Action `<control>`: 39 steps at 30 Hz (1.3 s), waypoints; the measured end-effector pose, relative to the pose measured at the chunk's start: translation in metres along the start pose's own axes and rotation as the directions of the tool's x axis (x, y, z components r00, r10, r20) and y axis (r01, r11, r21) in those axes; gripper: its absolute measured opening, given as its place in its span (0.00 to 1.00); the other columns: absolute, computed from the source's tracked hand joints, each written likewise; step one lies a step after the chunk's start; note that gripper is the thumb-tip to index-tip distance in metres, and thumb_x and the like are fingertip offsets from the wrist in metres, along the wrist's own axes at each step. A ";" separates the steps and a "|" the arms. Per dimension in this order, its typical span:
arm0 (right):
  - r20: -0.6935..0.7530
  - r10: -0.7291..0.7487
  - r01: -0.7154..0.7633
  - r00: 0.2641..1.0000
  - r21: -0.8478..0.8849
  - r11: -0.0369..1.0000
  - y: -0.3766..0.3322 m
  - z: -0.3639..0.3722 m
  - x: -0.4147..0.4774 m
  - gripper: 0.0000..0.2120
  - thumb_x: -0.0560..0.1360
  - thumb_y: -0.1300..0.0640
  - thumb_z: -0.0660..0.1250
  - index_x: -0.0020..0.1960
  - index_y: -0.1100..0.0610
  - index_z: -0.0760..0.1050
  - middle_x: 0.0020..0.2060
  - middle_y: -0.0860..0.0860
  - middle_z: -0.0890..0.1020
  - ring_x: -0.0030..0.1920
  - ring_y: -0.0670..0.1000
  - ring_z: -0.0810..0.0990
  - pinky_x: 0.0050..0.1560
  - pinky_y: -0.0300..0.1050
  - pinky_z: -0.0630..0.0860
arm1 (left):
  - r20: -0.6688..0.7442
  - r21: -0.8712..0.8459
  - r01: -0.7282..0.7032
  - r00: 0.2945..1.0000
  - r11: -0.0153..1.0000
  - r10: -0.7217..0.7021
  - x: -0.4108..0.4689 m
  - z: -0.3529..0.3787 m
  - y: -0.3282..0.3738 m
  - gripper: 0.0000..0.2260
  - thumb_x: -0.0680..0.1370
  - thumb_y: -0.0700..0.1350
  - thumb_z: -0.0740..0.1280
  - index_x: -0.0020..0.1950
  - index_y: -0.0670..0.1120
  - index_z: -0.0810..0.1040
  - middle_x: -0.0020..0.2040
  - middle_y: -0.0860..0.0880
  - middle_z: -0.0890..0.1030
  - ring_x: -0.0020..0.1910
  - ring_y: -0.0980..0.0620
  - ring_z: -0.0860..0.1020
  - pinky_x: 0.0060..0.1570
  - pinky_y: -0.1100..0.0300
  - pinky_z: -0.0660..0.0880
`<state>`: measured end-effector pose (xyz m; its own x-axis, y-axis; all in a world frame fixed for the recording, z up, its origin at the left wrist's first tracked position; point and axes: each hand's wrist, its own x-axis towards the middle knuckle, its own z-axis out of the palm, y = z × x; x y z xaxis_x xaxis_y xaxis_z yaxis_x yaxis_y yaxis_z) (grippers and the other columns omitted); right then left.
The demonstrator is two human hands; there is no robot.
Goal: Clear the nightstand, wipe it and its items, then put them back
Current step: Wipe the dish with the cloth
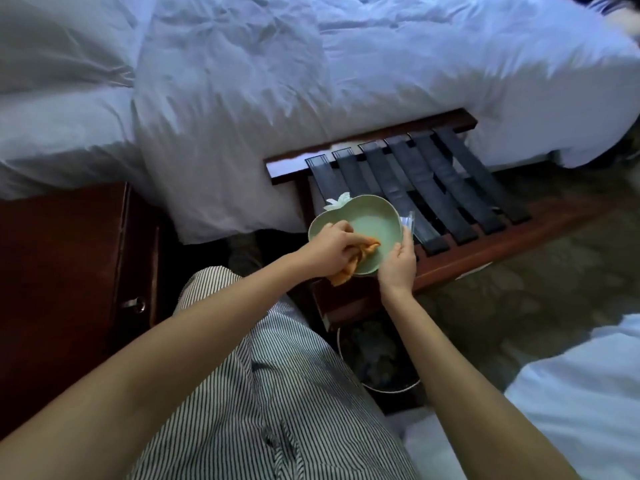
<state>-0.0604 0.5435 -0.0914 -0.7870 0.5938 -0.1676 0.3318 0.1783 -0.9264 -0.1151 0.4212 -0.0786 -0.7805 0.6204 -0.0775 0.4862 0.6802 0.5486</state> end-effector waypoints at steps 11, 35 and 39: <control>-0.001 0.251 -0.251 0.968 0.070 0.966 0.013 0.008 0.036 0.21 0.82 0.61 0.48 0.74 0.51 0.62 0.64 0.54 0.74 0.61 0.56 0.74 0.59 0.44 0.70 | -0.121 -0.237 0.174 0.971 0.956 -0.207 0.024 0.037 -0.006 0.14 0.78 0.38 0.63 0.62 0.46 0.77 0.54 0.39 0.73 0.56 0.41 0.71 0.59 0.59 0.64; -0.179 0.212 -0.264 0.961 -0.357 0.896 0.004 -0.003 0.040 0.24 0.74 0.66 0.61 0.69 0.57 0.65 0.64 0.59 0.68 0.59 0.59 0.72 0.56 0.50 0.71 | -0.143 -0.438 0.238 0.933 0.867 -0.329 0.051 0.050 0.008 0.13 0.78 0.40 0.62 0.61 0.47 0.79 0.53 0.43 0.73 0.55 0.41 0.73 0.61 0.52 0.68; -0.194 0.190 -0.255 0.962 -0.412 0.875 0.004 -0.006 0.039 0.24 0.73 0.66 0.63 0.68 0.56 0.65 0.63 0.59 0.67 0.60 0.59 0.71 0.58 0.49 0.69 | -0.129 -0.506 0.238 0.930 0.829 -0.345 0.050 0.051 0.006 0.14 0.77 0.42 0.62 0.60 0.48 0.79 0.49 0.43 0.73 0.47 0.40 0.78 0.55 0.46 0.74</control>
<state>-0.0866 0.5727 -0.0997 -0.5936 0.7575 -0.2716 0.7055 0.3276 -0.6284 -0.1316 0.4758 -0.1216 -0.9442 0.2914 -0.1537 0.0190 0.5140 0.8576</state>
